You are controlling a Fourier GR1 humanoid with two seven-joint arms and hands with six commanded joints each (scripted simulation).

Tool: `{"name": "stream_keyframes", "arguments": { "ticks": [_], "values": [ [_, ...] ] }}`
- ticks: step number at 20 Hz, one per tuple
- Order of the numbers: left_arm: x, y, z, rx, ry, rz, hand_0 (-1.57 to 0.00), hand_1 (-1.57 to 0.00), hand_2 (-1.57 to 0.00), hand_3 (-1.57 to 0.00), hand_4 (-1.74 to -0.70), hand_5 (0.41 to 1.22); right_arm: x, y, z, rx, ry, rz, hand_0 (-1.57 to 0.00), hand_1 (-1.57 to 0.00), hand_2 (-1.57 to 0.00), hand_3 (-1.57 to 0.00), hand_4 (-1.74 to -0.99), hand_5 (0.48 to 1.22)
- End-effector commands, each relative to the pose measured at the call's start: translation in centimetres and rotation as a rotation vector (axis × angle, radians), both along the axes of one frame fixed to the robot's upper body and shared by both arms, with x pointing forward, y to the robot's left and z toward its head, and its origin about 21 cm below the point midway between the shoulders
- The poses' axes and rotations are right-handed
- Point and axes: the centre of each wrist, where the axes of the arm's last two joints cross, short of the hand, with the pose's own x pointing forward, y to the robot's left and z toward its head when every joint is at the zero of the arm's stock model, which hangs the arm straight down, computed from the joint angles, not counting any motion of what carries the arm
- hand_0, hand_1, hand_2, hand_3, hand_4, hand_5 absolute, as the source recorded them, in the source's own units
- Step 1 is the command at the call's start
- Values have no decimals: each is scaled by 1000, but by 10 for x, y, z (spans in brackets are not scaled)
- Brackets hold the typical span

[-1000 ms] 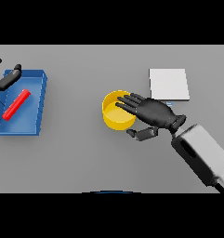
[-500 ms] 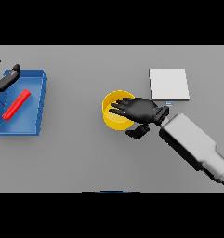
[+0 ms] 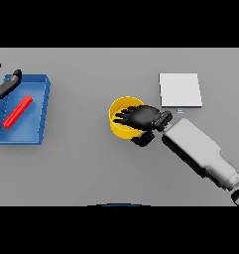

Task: Pick up the red beaker and tilt it to pour out 1 green nut into yellow bowl. Pick up the yellow bowl and place it on the metallic measuring scale.

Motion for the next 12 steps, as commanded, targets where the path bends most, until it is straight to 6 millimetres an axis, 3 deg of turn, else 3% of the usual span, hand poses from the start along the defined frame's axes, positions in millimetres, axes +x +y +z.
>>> {"name": "stream_keyframes", "arguments": {
  "ticks": [1,3,4,7,9,12],
  "values": [
    [2,0,2,4,7,3,1,1,1,1,-713,686,1,2,3,3,5,-11,-3,-16,-19,-43,-1336,810],
    [-1,3,-1,9,-3,10,1,1,1,1,-714,691,1,1,0,-10,6,-13,-287,-236,-176,-173,-1387,873],
    [-3,3,-6,4,8,10,1,1,1,1,-716,692,2,3,0,-9,3,3,-544,-473,-310,-262,-1420,943],
    [-1,3,1,9,-6,3,1,1,1,1,-719,693,4,-3,2,-7,20,27,-1045,-1009,-870,-574,-1552,1079],
    [0,3,4,0,-8,0,1,1,1,1,-724,696,2,-4,0,3,7,24,-1235,-1211,-1122,-834,-1614,1130],
    [-2,7,6,9,-13,0,1,1,1,1,-725,694,2,-3,-1,8,-9,34,-1399,-1387,-1222,-1117,-1676,1174]
  ]
}}
